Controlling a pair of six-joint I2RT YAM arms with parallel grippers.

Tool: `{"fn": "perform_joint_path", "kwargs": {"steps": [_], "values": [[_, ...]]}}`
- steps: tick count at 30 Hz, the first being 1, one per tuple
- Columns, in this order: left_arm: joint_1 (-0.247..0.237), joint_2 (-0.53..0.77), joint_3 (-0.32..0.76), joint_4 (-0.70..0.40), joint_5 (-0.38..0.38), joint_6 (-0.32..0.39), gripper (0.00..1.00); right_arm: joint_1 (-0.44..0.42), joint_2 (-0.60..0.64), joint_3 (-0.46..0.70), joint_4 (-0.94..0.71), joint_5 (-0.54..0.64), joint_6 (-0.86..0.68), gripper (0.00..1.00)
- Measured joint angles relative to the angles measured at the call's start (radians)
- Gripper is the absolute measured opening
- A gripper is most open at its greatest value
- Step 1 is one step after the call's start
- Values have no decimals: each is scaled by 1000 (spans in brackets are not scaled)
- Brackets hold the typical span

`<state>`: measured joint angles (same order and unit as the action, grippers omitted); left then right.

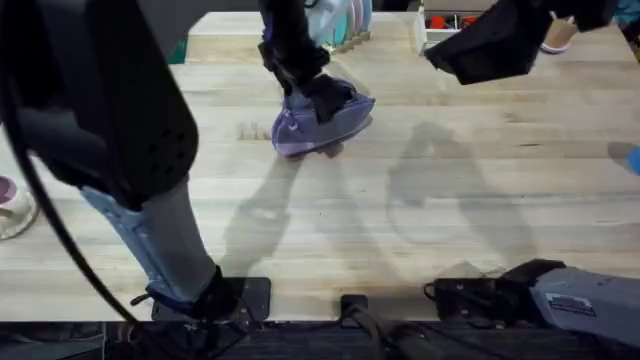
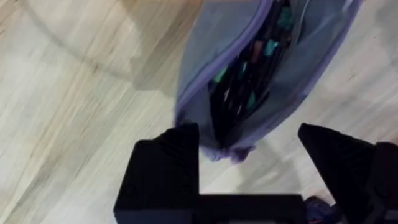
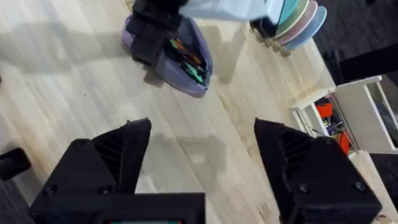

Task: Unzip the bag, pick up the pens from the table one at a time and place them inside, then zip the bag closed.

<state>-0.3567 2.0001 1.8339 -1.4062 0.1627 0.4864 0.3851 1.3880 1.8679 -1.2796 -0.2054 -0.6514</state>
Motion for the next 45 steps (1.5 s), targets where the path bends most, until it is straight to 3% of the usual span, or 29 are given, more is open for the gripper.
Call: {"fn": "perform_joint_path", "kwargs": {"steps": [6,15,22,26,30,38,45], "values": [[55,-91,0,-10,-7,49,996,0,0,0,-1,0,0,996],[121,-189,0,-67,65,142,995,0,0,0,-1,0,0,996],[233,-198,-3,-88,245,255,996,0,0,0,-1,0,0,996],[286,-242,-39,-90,306,324,997,0,0,0,-1,0,0,996],[314,-304,-116,-67,332,367,997,0,0,0,-1,0,0,996],[350,-466,-373,18,335,435,996,0,0,0,-1,0,0,996],[399,-761,-620,84,319,554,996,0,0,0,-1,0,0,996]]}}
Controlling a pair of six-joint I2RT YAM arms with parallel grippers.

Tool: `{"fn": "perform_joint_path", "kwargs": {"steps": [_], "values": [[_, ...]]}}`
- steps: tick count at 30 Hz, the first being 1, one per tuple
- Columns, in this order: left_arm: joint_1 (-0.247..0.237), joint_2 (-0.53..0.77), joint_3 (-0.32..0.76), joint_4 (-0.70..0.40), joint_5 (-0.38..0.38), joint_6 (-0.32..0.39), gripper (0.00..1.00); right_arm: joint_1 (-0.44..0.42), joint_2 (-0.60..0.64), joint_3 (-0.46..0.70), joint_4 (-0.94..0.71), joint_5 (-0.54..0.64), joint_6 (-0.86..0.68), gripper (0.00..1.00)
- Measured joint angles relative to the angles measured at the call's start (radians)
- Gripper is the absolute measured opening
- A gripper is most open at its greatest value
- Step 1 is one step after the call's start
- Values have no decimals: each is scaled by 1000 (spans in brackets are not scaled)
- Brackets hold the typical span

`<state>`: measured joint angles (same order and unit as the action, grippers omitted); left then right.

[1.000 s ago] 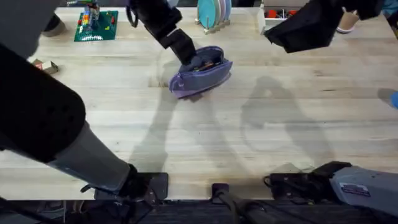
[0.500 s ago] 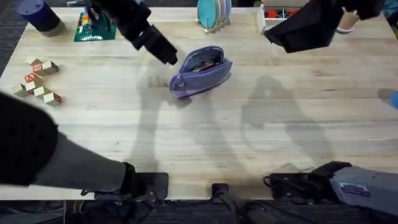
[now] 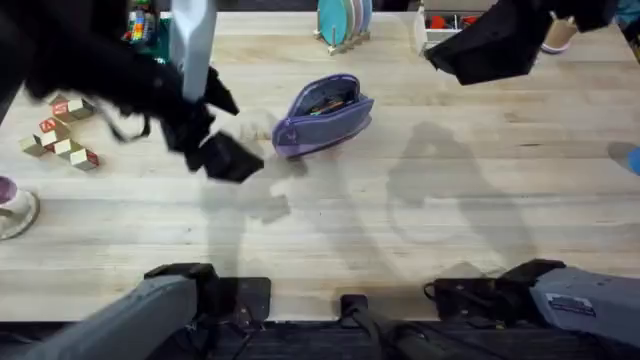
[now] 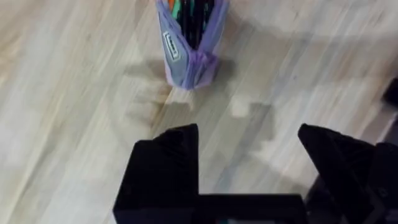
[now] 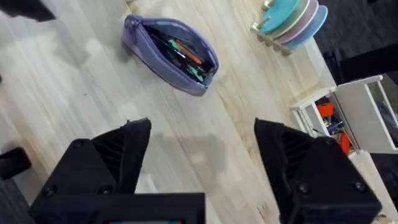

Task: Unzip the bag, pick up the pens from the table one at a time and place them inside, then zip the bag closed.

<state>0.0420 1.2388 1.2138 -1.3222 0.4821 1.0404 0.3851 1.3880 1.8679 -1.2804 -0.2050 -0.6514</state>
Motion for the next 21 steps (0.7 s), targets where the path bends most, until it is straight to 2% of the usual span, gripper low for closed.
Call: {"fn": "perform_joint_path", "kwargs": {"steps": [4,7,15,21], "values": [[36,-146,-121,54,-36,30,996,0,0,0,0,0,0,996],[52,-188,-186,114,-66,41,996,0,0,0,1,0,0,996],[54,-170,-205,150,-103,49,995,0,0,0,1,-1,0,996],[54,-170,-213,252,-109,55,995,0,0,0,-3,-1,0,996]]}}
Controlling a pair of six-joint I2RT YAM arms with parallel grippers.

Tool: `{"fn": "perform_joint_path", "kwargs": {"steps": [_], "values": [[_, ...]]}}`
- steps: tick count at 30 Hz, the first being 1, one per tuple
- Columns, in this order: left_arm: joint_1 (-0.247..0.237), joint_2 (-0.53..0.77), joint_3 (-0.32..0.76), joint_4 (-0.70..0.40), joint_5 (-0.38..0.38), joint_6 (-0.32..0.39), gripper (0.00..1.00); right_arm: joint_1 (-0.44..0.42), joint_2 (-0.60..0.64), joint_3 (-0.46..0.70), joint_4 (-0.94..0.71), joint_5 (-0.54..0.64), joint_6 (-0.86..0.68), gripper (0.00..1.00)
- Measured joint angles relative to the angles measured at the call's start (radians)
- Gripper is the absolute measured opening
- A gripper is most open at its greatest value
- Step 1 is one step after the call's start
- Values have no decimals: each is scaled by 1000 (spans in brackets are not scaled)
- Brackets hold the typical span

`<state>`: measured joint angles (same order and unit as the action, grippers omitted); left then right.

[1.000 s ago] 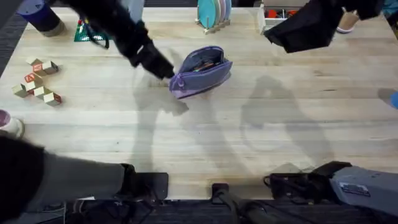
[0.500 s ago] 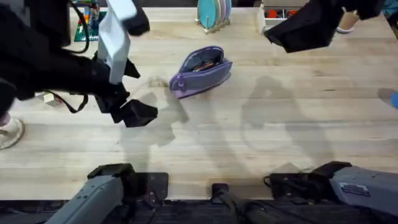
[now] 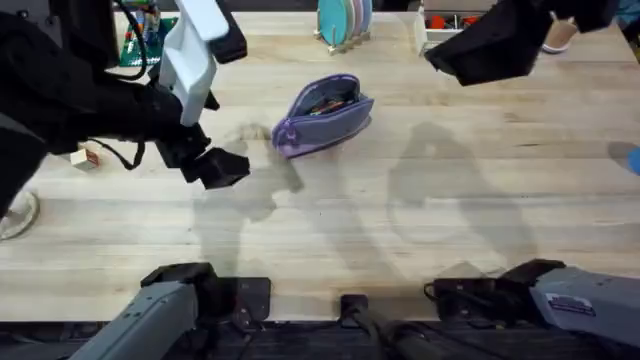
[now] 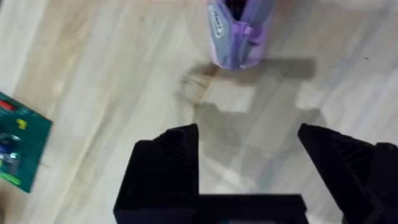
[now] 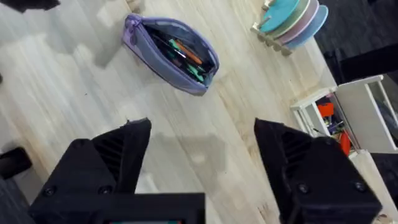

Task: Unzip the bag, pick up the pens from the table one at a time and place them inside, then zip the bag closed.

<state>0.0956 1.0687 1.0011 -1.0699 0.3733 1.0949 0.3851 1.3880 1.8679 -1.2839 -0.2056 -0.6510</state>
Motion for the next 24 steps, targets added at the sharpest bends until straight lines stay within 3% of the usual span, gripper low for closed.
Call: {"fn": "perform_joint_path", "kwargs": {"steps": [4,7,11,18,21,24], "values": [[5,0,-38,41,18,33,995,0,0,0,-4,0,0,996],[35,8,-83,76,68,65,995,0,0,0,-4,0,0,996],[122,24,-147,134,165,108,995,0,0,0,-4,0,0,996],[318,66,-200,199,409,211,995,0,0,0,-4,-83,0,996],[361,116,-201,200,494,266,995,0,0,0,-4,-111,28,996],[374,178,-201,200,556,312,995,0,8,0,-3,-127,102,996]]}}
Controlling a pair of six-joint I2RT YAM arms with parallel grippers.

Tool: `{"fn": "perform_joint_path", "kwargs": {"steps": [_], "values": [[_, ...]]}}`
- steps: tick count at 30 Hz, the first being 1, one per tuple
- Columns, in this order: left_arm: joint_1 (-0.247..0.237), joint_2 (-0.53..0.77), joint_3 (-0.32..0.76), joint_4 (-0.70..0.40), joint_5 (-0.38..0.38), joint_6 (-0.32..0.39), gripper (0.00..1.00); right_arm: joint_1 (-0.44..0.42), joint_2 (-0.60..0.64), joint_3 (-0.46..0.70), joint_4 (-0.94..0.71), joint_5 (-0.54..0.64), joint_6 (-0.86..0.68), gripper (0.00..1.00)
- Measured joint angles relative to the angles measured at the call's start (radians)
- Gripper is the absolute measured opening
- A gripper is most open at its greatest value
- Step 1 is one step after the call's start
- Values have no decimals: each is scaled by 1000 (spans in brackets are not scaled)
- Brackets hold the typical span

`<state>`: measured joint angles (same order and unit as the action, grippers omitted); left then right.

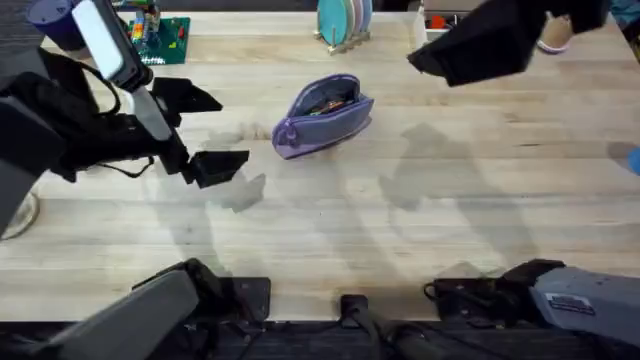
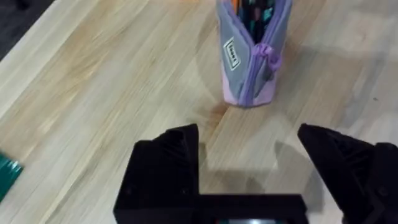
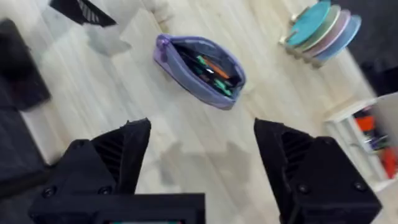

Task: Unzip the bag, pick up the pens from the table one at a time and place them inside, then zip the bag closed.

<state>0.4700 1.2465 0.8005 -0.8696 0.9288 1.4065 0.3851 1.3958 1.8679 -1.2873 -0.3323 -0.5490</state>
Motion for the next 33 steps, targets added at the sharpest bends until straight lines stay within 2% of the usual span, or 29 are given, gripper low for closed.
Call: {"fn": "perform_joint_path", "kwargs": {"steps": [5,9,15,28,33], "values": [[0,90,0,5,69,40,995,0,40,0,0,-11,197,996],[0,122,0,6,89,53,994,13,79,0,-24,-14,357,996],[0,124,0,6,102,57,994,82,144,0,-54,-21,518,996],[0,124,0,6,104,61,993,225,281,0,-44,-20,615,996],[0,123,0,6,104,60,993,287,301,0,-29,62,672,996]]}}
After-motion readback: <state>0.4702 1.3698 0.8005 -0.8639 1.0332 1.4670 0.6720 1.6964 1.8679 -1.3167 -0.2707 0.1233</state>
